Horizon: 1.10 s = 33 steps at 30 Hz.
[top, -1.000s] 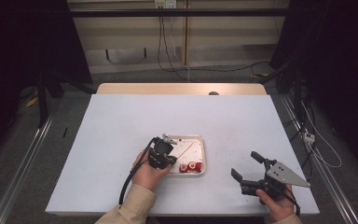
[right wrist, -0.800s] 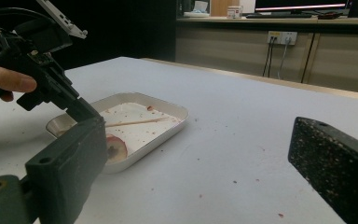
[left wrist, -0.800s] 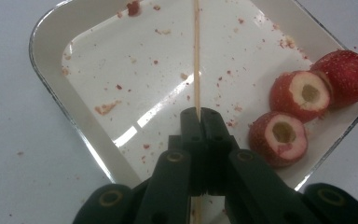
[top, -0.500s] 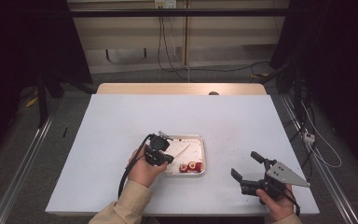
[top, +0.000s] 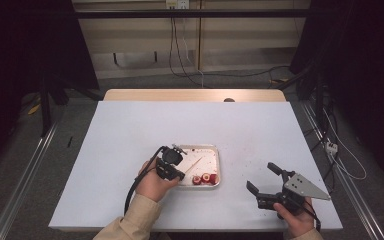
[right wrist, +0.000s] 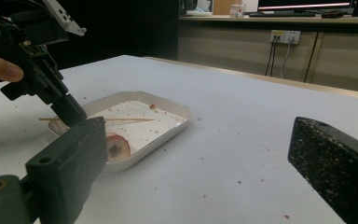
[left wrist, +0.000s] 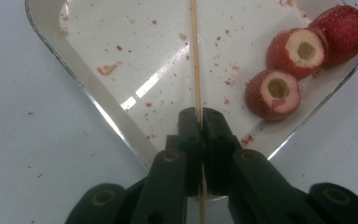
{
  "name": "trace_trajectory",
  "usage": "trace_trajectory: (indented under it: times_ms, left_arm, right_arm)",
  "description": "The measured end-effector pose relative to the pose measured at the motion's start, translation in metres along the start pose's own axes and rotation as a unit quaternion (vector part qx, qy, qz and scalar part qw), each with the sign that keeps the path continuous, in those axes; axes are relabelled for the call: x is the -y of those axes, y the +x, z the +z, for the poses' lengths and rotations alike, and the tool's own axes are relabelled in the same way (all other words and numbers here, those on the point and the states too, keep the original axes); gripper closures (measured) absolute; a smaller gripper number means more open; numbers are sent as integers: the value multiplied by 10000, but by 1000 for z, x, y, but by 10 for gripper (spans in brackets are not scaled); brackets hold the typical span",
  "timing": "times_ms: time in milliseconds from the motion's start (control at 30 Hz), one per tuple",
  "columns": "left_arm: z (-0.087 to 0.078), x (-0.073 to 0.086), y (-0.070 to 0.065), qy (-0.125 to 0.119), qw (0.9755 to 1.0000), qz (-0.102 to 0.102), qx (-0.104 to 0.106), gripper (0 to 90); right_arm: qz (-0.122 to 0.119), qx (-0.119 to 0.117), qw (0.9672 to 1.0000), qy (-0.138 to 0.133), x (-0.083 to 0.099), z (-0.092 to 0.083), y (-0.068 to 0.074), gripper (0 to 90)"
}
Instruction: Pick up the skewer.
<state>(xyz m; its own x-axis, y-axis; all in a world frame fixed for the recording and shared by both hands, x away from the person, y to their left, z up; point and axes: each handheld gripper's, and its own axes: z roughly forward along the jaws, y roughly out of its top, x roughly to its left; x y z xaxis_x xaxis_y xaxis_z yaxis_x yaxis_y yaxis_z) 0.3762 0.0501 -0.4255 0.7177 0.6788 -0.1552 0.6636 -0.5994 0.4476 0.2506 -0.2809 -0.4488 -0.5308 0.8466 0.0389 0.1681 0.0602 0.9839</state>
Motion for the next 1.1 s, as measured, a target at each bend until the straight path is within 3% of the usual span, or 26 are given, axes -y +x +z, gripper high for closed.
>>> trace_trajectory:
  times_ms: [167,300,433,567,633,767,833,933,1000,1100]
  left_arm:
    - [0,1,1,26,9999,-70,84,888]
    - [-6,6,2,-342,9990,-241,153,890]
    - [-15,17,7,-774,9958,-404,286,892]
    - [-24,29,10,-1131,9904,-585,529,892]
    - [-27,34,12,-1254,9884,-621,596,892]
    - [-32,44,17,-1566,9829,-737,622,892]
    - [-36,48,19,-1735,9789,-816,700,892]
    - [-40,55,20,-2069,9700,-909,899,892]
    - [-42,59,21,-2172,9680,-878,896,892]
    - [-44,64,23,-2362,9632,-891,925,892]
  right_arm:
    - [9,17,10000,30,1,-1,-2,43]
    - [46,12,10000,53,0,0,-2,42]
    - [117,15,9998,146,-2,5,-2,40]
    - [303,-100,9990,324,-6,15,-2,24]
    - [311,-126,9978,563,-8,23,-1,26]
    - [394,-185,9967,683,-9,31,2,25]
    - [435,-193,9961,745,-11,35,5,25]
    - [517,-244,9949,833,-13,44,9,27]
    - [464,-260,9946,895,-14,51,13,35]
    - [461,-334,9932,1013,-14,60,19,36]
